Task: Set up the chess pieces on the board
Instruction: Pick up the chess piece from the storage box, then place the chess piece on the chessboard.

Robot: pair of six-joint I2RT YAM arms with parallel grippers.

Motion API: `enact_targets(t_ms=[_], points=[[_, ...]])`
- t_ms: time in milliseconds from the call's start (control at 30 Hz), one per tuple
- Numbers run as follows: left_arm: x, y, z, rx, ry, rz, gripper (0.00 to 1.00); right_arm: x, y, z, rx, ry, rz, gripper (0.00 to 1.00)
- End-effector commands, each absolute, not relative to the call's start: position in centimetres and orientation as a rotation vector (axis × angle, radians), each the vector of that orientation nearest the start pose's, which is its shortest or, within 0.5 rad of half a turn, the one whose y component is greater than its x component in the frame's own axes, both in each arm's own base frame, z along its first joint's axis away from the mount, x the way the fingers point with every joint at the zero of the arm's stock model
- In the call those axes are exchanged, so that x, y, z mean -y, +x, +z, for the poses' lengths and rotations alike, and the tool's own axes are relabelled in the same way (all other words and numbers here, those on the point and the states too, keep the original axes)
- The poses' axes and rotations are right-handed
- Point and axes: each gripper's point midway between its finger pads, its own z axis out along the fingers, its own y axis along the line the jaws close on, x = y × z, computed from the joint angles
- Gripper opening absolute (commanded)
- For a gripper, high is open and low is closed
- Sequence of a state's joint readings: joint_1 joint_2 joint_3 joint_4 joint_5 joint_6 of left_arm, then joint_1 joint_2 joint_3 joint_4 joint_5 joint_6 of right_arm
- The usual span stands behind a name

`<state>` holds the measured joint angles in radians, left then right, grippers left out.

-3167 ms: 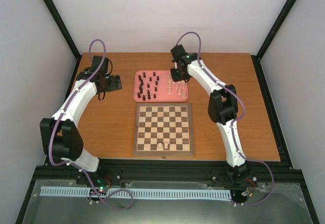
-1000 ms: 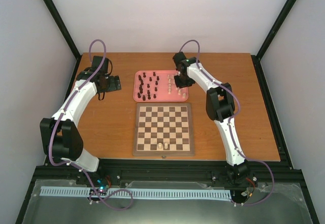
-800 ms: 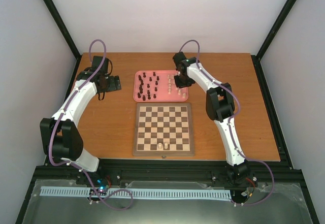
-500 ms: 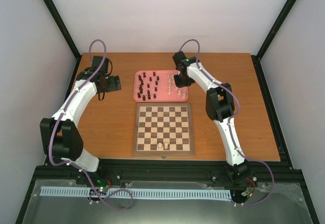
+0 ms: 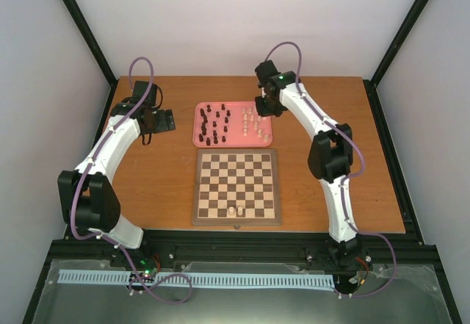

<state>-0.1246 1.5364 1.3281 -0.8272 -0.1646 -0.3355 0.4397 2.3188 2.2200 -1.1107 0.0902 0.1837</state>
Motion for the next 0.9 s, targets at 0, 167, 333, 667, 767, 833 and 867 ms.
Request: enact_targets(t_ms=[0,167,333,667,767,833,867], points=[[2.1,39.0,17.1,-2.581,-0.307,0.056,1.00,-21.7,45.4,14.9,-2.742,-0.349,0.076,0.09],[2.0,38.9,16.9,-2.587,-0.315,0.072,1.00,-23.4,36.8,14.7,-2.786,-0.488,0.117,0.09],[1.9,38.7,17.3,-2.573,-0.314,0.070,1.00,-24.4,27.7,13.9,-2.833,-0.600,0.164,0.09],[1.9,38.9,17.0,-2.574,-0.305,0.070,1.00,-25.7,18.2,11.4,-2.849,-0.751,0.205,0.09],[2.1,38.9,16.8,-2.575,-0.304,0.061,1.00,-26.6,16.9,10.8,-2.841,-0.829,0.172,0.09],[2.1,39.0,16.7,-2.577,-0.305,0.055,1.00,-27.0,16.4,10.4,-2.842,-0.866,0.165,0.09],[2.2,38.9,16.7,-2.577,-0.306,0.050,1.00,-27.2,16.2,10.3,-2.843,-0.876,0.170,0.09]])
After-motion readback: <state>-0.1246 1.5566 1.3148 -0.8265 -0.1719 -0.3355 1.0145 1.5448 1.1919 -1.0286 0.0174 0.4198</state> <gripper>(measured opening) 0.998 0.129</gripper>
